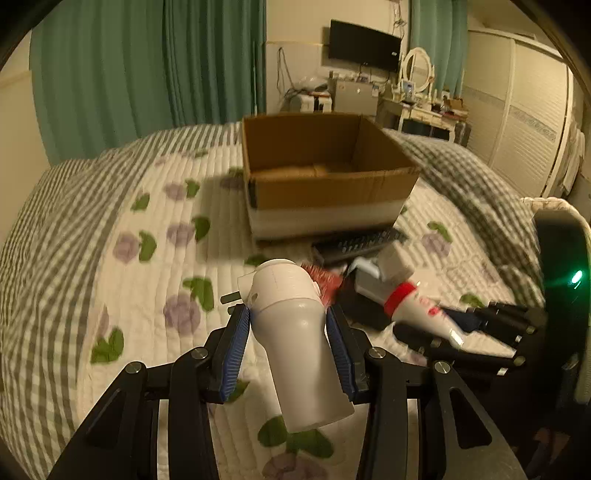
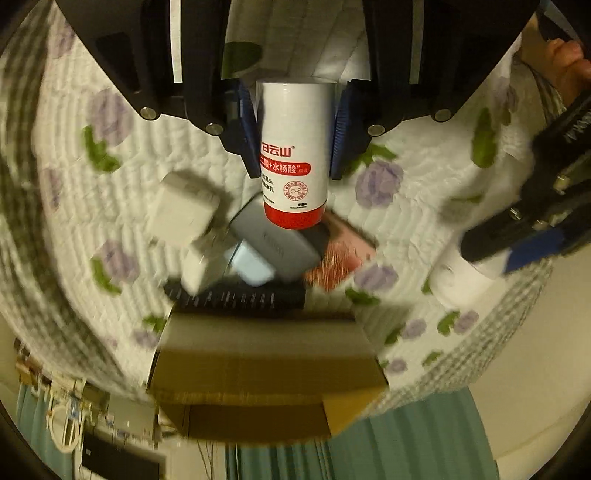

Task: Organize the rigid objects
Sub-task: 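Lower both bottles into the cardboard box and open both tools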

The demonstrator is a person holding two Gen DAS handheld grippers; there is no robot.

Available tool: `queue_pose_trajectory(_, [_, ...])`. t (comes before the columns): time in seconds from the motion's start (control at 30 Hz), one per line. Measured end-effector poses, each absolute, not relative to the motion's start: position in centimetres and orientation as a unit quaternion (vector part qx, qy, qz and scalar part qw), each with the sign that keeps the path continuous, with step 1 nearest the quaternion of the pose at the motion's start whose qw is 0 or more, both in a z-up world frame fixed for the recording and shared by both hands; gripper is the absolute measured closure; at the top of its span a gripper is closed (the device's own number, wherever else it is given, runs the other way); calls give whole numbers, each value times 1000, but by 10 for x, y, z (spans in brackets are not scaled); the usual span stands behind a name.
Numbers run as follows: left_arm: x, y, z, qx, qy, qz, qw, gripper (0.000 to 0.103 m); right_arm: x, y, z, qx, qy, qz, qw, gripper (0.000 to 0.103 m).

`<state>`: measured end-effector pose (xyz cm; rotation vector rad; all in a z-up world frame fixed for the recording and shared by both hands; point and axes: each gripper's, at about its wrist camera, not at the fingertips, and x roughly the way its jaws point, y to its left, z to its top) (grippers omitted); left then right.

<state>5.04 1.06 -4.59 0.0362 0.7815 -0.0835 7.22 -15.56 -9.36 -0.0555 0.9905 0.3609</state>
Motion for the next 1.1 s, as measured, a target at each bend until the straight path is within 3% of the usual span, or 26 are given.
queue_pose_trajectory(0.33, [119, -10, 45, 29, 314, -77, 946, 59, 153, -164, 37, -25, 335, 168, 927, 67])
queue_pose_trajectory(0.47, [168, -12, 64, 37, 306, -72, 949, 59, 206, -166, 60, -14, 325, 159, 932, 67])
queue_pose_trajectory(0.63, [229, -19, 43, 51, 320, -66, 944, 59, 263, -163, 51, -15, 330, 167, 929, 67])
queue_pose_trajectory(0.83, [287, -23, -11, 41, 370, -41, 927, 59, 316, -167, 1, -24, 355, 172, 919, 67])
queue_pose_trajectory(1.03, [300, -23, -30, 42, 366, -41, 929, 56, 341, -184, -23, -13, 349, 181, 920, 66])
queue_pose_trajectory(1.07, [298, -24, -29, 43, 363, -42, 930, 50, 342, -186, -22, -12, 345, 182, 921, 59])
queue_pose_trajectory(1.1, [293, -25, -27, 46, 360, -40, 931, 34, 341, -190, -20, -8, 340, 180, 923, 52])
